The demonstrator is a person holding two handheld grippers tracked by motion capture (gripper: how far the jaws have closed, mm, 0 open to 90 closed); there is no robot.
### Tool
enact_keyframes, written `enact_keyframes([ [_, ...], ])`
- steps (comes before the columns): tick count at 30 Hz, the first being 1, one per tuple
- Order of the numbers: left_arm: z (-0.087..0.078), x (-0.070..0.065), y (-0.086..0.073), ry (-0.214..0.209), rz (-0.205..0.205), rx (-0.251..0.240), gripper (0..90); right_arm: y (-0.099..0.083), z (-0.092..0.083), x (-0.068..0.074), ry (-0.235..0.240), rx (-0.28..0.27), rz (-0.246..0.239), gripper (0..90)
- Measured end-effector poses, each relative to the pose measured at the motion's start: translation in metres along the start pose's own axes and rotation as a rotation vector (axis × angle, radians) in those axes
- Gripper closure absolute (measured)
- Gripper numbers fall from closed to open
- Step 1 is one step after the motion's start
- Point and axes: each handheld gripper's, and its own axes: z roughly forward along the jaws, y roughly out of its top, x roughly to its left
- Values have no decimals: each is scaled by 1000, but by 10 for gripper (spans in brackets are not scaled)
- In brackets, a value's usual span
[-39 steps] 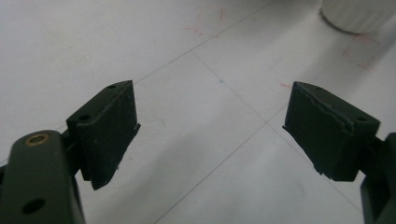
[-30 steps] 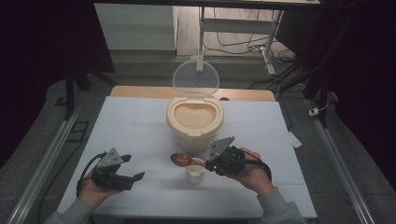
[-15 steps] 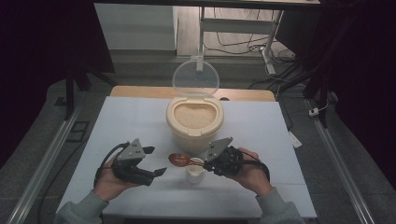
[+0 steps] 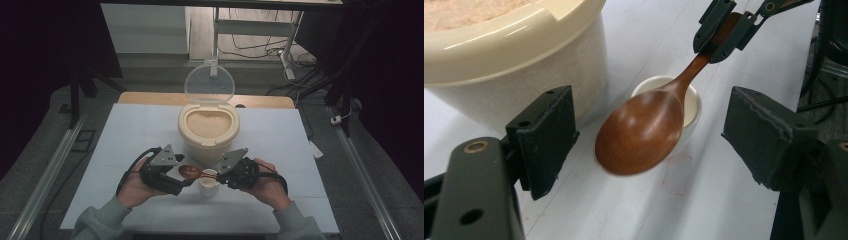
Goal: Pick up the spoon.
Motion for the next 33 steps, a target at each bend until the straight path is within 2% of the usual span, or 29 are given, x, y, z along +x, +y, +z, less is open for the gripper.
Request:
enact_keyframes([
  [2, 1, 0, 2, -3, 1, -1, 212, 2, -1, 1, -3, 12, -9, 799],
  [7, 3, 0, 10, -3, 25, 16, 222, 7, -2, 2, -1, -7, -19, 799],
  [13, 9, -3, 19, -34, 49, 42, 251, 9, 0, 3, -1, -16, -28, 799],
  [17, 15, -6, 24, -51, 77, 81, 265, 10, 1, 4, -7, -14, -31, 799],
  [22, 25, -7, 27, -84, 106, 159, 337, 11, 2, 5, -10, -21, -49, 799],
  [24, 29, -7, 28, -97, 111, 185, 350, 11, 2, 6, -7, -18, -50, 798],
  [25, 31, -7, 28, -106, 115, 199, 371, 11, 1, 6, 7, -3, -66, 798],
  [33, 37, -5, 30, -148, 123, 229, 427, 12, 3, 8, -7, -17, -78, 798],
])
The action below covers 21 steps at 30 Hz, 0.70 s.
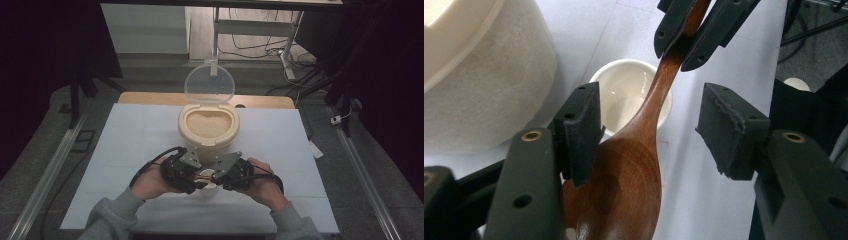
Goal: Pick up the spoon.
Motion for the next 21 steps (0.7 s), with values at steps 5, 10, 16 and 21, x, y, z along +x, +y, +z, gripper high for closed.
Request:
enact_keyframes([
  [5, 2, 1, 0, -17, 9, 25, 451, 2, 0, 3, -9, 0, -17, 798],
  [10, 4, 2, 0, -20, 10, 43, 475, 3, 0, 4, -20, 2, -47, 798],
  [16, 5, 2, -1, -17, 14, 56, 497, 4, -1, 5, -23, -2, -63, 797],
  [21, 8, 2, -1, -1, 24, 74, 551, 4, 0, 7, -26, 11, -67, 798],
])
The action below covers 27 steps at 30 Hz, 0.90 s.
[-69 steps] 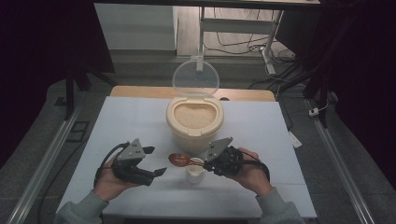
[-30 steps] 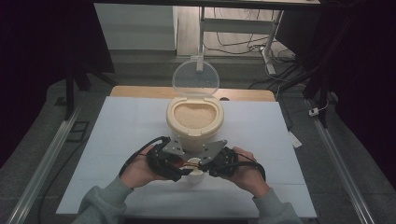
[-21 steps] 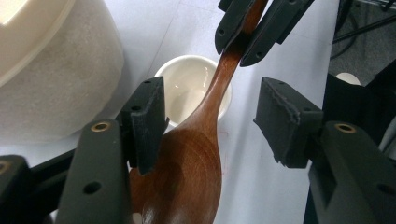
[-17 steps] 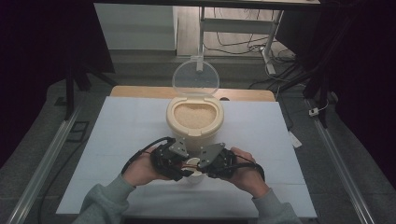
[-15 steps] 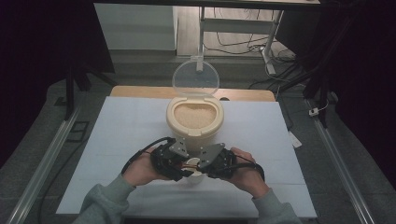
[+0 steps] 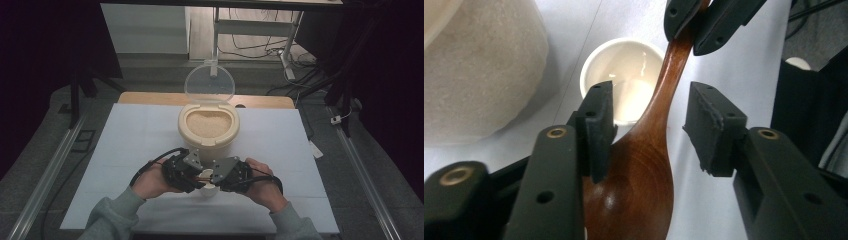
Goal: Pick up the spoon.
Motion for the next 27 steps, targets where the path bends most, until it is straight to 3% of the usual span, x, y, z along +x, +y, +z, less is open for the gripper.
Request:
enact_keyframes([
  [4, 1, -1, 0, 5, 15, 11, 626, 1, 0, 2, -3, -12, -18, 797],
  [7, 2, 0, 0, -21, 31, 15, 689, 2, -2, 3, -12, -15, -34, 797],
  [9, 3, -2, 0, -30, 49, 13, 807, 2, -3, 3, -12, -25, -60, 854],
  [13, 0, -4, 0, -17, 70, 7, 809, 2, -5, 4, -19, -54, -65, 852],
  [17, -3, -7, 0, 31, 93, -3, 821, 2, -6, 4, -42, -75, -69, 847],
  [20, -6, -7, 0, 63, 86, -29, 826, 0, -9, 3, -71, -114, -31, 829],
  [21, -7, -7, 0, 110, 81, -45, 826, -2, -14, 1, -100, -184, 35, 711],
  [22, -7, -7, 0, 110, 81, -45, 826, -3, -18, -1, -123, -220, 74, 664],
  [23, -9, -7, -1, 139, 69, -69, 826, -5, -22, -1, -150, -257, 132, 618],
  [24, -9, -7, -1, 139, 69, -69, 826, -5, -22, -1, -150, -257, 132, 618],
  [27, -12, -7, -3, 173, 55, -101, 826, -14, -36, 1, -263, -351, 294, 519],
])
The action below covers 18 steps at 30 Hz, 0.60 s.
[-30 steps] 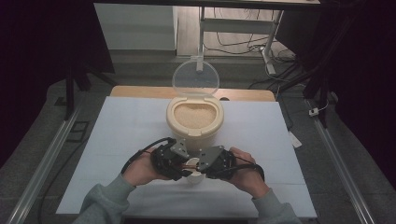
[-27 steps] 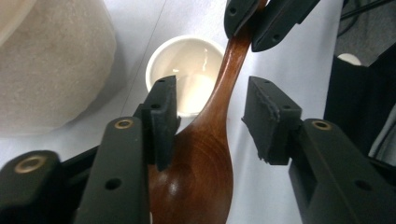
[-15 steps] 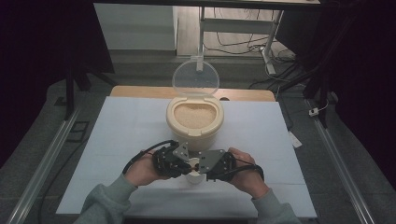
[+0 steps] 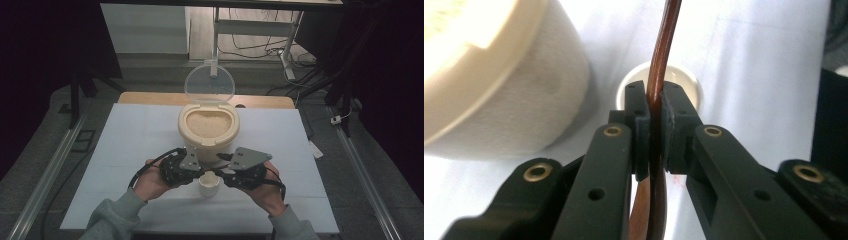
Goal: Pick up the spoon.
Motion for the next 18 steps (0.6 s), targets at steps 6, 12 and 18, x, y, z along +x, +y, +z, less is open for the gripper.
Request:
enact_keyframes([
  [6, 0, -3, -2, 65, -24, -49, 826, -17, -24, 4, -221, -54, 326, 414],
  [12, 0, -10, 2, 144, -22, -83, 826, -30, -21, 7, -196, -63, 493, 379],
  [18, 3, -15, 4, 189, -16, -95, 826, -32, -12, 7, -151, -88, 586, 409],
])
